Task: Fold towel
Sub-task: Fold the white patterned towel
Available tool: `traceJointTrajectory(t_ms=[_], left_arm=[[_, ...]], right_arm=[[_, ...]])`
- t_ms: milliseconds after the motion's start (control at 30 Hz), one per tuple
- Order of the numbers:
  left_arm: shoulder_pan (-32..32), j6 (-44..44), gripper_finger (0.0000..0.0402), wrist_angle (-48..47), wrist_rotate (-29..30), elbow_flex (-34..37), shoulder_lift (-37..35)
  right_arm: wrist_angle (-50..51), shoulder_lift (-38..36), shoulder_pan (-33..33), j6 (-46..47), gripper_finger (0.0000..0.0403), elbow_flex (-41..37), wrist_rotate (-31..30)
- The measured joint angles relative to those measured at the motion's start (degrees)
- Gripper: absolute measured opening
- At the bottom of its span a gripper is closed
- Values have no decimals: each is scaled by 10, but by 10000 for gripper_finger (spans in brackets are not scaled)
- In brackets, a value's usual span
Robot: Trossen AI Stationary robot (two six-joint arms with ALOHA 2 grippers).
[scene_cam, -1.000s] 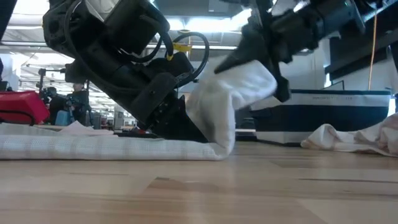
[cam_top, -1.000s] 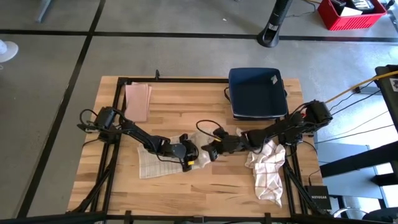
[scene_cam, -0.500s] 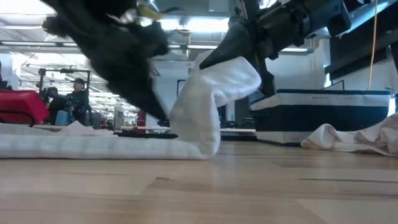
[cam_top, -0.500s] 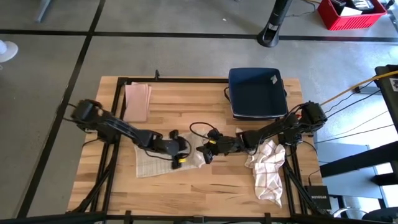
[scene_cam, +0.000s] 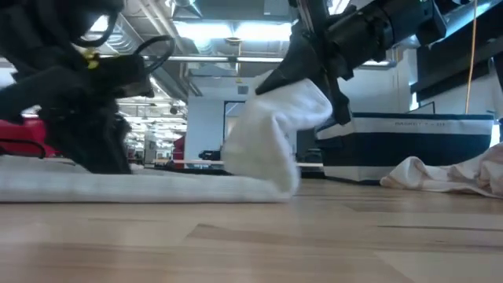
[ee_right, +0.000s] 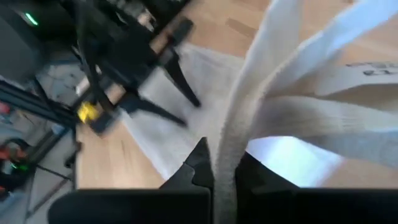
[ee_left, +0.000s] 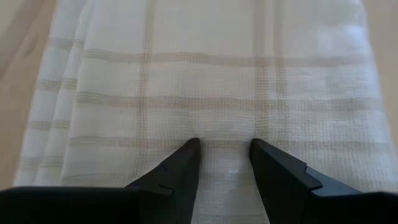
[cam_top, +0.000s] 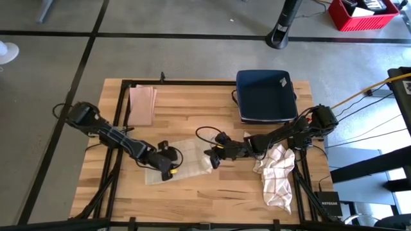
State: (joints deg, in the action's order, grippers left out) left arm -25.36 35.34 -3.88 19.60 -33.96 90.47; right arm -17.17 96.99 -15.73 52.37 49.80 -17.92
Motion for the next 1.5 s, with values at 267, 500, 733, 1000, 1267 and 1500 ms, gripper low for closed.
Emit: traceJointTrajectory(t_ms=[267,500,733,1000,1267,1500], left_arm=[[42,-47,140,159,9,3,58],[70,-72,140,228,1,6,68],[48,-75,140,103,-8,0,-38],[-62,121,140,-118,-15,26,-172],[-110,211,140,5,51,123,-131],[-105,178,140,26,59,126,-128]], right_arm=[[-80,13,4,25,16,11,-16],[-92,96,5,9,19,101,-21],[-65,126,5,-27,17,155,-20],[-69,128,5,-23,16,155,-10],[-116,178,4,2,17,181,0],[-108,245,10,1,18,249,-1]])
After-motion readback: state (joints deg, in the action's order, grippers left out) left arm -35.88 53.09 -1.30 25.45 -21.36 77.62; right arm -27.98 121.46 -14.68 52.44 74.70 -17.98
